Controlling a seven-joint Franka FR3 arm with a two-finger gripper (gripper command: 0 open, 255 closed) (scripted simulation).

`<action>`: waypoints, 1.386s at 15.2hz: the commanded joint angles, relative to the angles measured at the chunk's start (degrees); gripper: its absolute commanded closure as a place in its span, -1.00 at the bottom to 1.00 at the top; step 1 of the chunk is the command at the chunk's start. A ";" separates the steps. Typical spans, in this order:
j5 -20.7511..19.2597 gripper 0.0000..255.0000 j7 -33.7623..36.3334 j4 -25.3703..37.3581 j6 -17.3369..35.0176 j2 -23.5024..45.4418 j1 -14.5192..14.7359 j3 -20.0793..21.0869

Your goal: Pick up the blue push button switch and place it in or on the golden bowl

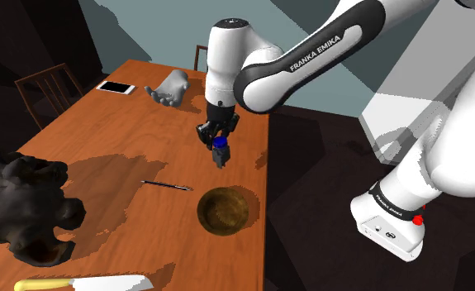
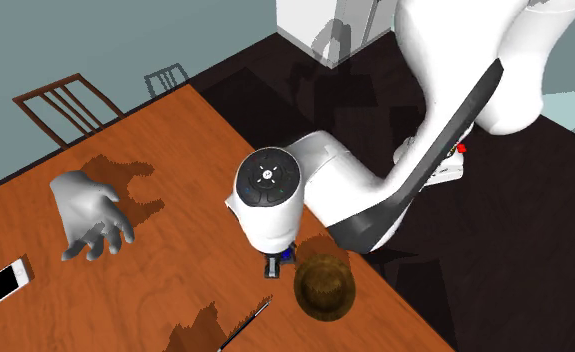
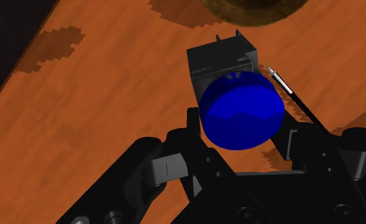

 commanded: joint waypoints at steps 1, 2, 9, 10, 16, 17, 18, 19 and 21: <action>0.55 1.00 2.08 -2.45 0.62 -1.96 1.20 1.07; 0.86 1.00 3.14 -3.50 0.77 -2.91 1.84 1.65; 3.21 1.00 11.26 -9.13 1.06 -8.70 6.82 6.27; 2.76 1.00 11.58 -9.35 1.82 -8.09 6.84 6.23; -0.35 1.00 13.77 -10.35 6.28 -4.15 7.20 5.67; -0.93 1.00 14.18 -10.46 7.01 -3.45 7.30 5.52; -1.53 1.00 14.60 -10.57 7.73 -2.75 7.41 5.34; -2.14 1.00 15.03 -10.65 8.44 -2.04 7.53 5.15; -3.41 1.00 15.92 -10.79 9.84 -0.60 7.83 4.70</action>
